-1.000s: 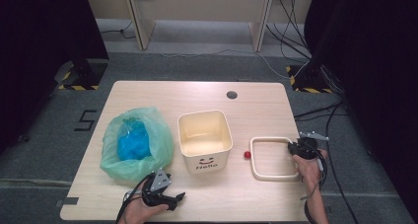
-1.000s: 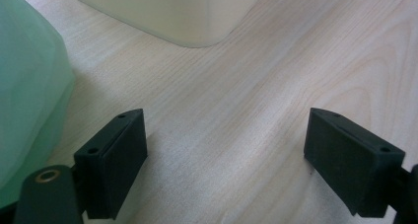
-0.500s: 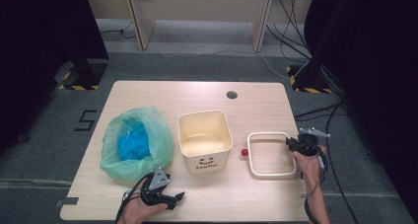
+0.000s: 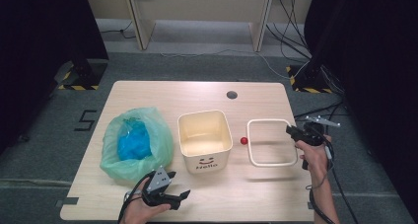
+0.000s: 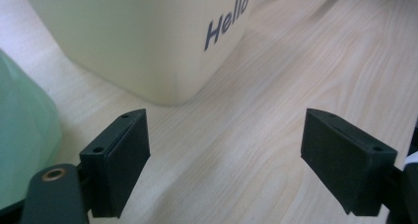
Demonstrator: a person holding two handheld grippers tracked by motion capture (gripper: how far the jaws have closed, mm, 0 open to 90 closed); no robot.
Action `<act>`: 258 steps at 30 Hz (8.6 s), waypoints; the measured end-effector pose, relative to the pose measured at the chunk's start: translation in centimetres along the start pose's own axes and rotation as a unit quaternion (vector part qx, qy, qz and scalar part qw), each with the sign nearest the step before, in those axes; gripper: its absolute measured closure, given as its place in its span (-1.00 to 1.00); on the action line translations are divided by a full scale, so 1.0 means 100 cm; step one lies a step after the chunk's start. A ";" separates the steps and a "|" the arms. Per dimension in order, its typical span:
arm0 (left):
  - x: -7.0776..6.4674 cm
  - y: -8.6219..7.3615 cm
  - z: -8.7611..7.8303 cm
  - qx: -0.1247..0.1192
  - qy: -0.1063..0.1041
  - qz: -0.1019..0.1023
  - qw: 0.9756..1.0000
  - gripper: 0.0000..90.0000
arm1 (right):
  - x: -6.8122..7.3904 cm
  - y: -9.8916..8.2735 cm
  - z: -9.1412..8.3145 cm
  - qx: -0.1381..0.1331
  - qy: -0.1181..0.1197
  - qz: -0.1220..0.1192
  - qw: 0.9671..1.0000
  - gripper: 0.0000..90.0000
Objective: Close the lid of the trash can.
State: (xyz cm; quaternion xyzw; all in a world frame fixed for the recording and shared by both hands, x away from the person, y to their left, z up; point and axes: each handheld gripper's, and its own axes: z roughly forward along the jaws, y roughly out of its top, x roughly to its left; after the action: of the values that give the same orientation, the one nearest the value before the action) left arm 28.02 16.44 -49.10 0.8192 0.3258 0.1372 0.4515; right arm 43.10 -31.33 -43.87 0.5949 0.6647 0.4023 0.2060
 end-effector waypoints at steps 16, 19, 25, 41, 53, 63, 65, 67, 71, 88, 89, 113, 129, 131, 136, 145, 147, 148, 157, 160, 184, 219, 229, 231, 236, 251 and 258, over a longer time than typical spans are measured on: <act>-0.009 0.040 -0.011 -0.053 0.005 0.020 0.998 -0.61 | 0.062 0.067 -0.013 -0.034 0.066 -0.039 0.996 0.76; -0.010 0.046 -0.012 -0.060 0.005 0.024 0.998 -0.61 | 0.071 0.074 -0.012 -0.036 0.077 -0.041 0.996 0.76; -0.010 0.058 -0.014 -0.080 0.016 0.029 0.996 -0.61 | 0.106 0.088 -0.008 -0.030 0.106 -0.062 0.992 0.76; -0.005 0.067 -0.023 -0.099 0.048 0.023 0.994 -0.61 | 0.184 0.087 0.021 0.012 0.171 -0.088 0.981 0.75; -0.006 0.074 -0.023 -0.119 0.058 0.013 0.991 -0.61 | 0.207 0.077 0.034 0.024 0.193 -0.080 0.978 0.75; -0.002 0.075 -0.021 -0.119 0.089 0.014 0.989 -0.61 | 0.208 0.072 0.035 0.031 0.187 -0.076 0.979 0.74; -0.001 0.075 -0.020 -0.116 0.089 0.013 0.989 -0.61 | 0.207 0.072 0.035 0.035 0.184 -0.075 0.979 0.73; -0.002 0.074 -0.019 -0.115 0.088 0.012 0.989 -0.61 | 0.207 0.071 0.034 0.039 0.180 -0.076 0.980 0.72; -0.001 0.074 -0.017 -0.111 0.090 0.011 0.990 -0.61 | 0.208 0.069 0.033 0.044 0.164 -0.086 0.982 0.71; 0.006 0.072 -0.006 -0.095 0.092 0.001 0.991 -0.57 | 0.198 0.061 0.042 0.054 0.139 -0.087 0.985 0.65; 0.006 0.072 -0.006 -0.095 0.092 0.001 0.991 -0.57 | 0.198 0.061 0.042 0.054 0.137 -0.088 0.985 0.65; 0.014 0.071 -0.003 -0.090 0.100 -0.004 0.991 -0.54 | 0.194 0.055 0.045 0.063 0.123 -0.108 0.985 0.63; 0.032 0.073 0.013 -0.079 0.111 -0.028 0.990 -0.53 | 0.178 0.056 0.043 0.047 0.103 -0.087 0.990 0.58; 0.032 0.073 0.013 -0.078 0.112 -0.026 0.990 -0.53 | 0.178 0.056 0.044 0.045 0.101 -0.088 0.990 0.58; 0.035 0.073 0.014 -0.081 0.117 -0.033 0.989 -0.54 | 0.177 0.056 0.045 0.044 0.101 -0.080 0.991 0.57; 0.028 0.074 0.008 -0.089 0.104 -0.033 0.990 -0.58 | 0.176 0.060 0.035 0.017 0.123 -0.077 0.989 0.22; 0.026 0.074 0.005 -0.090 0.100 -0.032 0.990 -0.59 | 0.174 0.062 0.032 0.013 0.125 -0.073 0.989 0.14; 0.025 0.074 0.004 -0.091 0.098 -0.033 0.991 -0.60 | 0.173 0.063 0.030 0.009 0.126 -0.068 0.990 0.12; 0.015 0.065 -0.005 -0.100 0.050 -0.044 0.993 -0.64 | 0.154 0.060 0.013 -0.014 0.133 -0.051 0.990 -0.15; 0.011 0.058 -0.004 -0.101 0.032 -0.047 0.993 -0.65 | 0.144 0.056 0.006 -0.019 0.141 -0.044 0.989 -0.26; 0.009 0.034 -0.002 -0.112 0.009 -0.057 0.992 -0.65 | 0.116 0.009 -0.016 -0.041 0.150 -0.025 0.988 -0.40; 0.006 0.000 0.000 -0.068 0.029 -0.012 0.997 -0.65 | 0.119 -0.049 -0.022 -0.028 0.153 -0.041 0.987 -0.67; 0.010 -0.005 0.002 -0.055 0.028 -0.012 0.998 -0.65 | 0.118 -0.063 -0.020 -0.022 0.134 -0.053 0.989 -0.67; 0.011 -0.007 0.002 -0.053 0.028 -0.012 0.998 -0.65 | 0.119 -0.066 -0.021 -0.019 0.135 -0.055 0.989 -0.67; 0.016 -0.009 0.002 -0.047 0.030 -0.015 0.998 -0.65 | 0.124 -0.075 -0.021 -0.012 0.136 -0.072 0.988 -0.67; 0.021 -0.013 -0.003 -0.047 0.042 -0.015 0.998 -0.64 | 0.123 -0.110 -0.024 0.025 0.134 -0.099 0.986 -0.67; 0.020 -0.014 0.000 -0.032 0.035 -0.011 0.999 -0.64 | 0.119 -0.121 -0.032 0.034 0.127 -0.105 0.986 -0.67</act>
State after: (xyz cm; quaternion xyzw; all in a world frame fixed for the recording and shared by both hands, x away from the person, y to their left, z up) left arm 28.91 18.27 -50.40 0.7955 0.3456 0.1710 0.4675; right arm 30.67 -20.46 -48.96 0.4727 0.7575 0.4278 0.1404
